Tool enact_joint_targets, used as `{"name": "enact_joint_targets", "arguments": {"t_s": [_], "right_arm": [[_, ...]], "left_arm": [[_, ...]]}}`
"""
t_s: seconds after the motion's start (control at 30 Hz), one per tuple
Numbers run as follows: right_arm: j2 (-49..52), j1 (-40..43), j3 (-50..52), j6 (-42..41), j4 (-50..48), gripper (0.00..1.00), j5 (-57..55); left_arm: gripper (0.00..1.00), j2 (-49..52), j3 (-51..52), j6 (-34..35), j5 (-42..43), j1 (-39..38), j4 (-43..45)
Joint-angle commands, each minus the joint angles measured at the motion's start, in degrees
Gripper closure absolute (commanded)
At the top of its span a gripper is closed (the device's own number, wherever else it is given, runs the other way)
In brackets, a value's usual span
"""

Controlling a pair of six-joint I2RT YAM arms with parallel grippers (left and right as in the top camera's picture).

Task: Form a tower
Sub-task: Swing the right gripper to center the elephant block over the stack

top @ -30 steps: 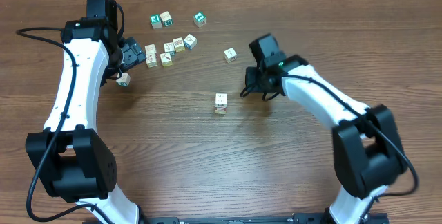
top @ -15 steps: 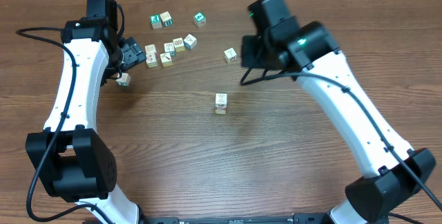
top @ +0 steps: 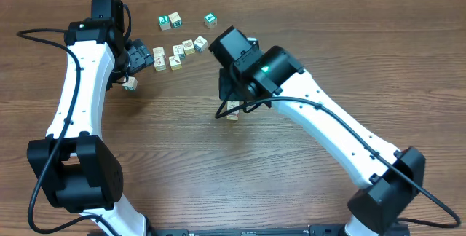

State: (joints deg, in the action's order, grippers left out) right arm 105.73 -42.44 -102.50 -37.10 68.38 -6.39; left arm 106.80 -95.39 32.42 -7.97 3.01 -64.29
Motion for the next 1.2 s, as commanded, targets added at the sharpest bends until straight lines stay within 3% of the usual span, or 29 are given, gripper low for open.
{"name": "enact_joint_targets", "arguments": {"t_s": [0.0, 1.17], "right_arm": [[1.62, -1.03, 0.9, -1.95, -0.74, 0.8, -1.68], [9.49, -1.22, 1.31, -4.11, -0.7, 0.79, -4.5]], "left_arm": [[0.01, -0.94, -0.74, -0.72, 0.09, -0.02, 0.04], [0.01, -0.94, -0.74, -0.72, 0.09, -0.02, 0.04]]}}
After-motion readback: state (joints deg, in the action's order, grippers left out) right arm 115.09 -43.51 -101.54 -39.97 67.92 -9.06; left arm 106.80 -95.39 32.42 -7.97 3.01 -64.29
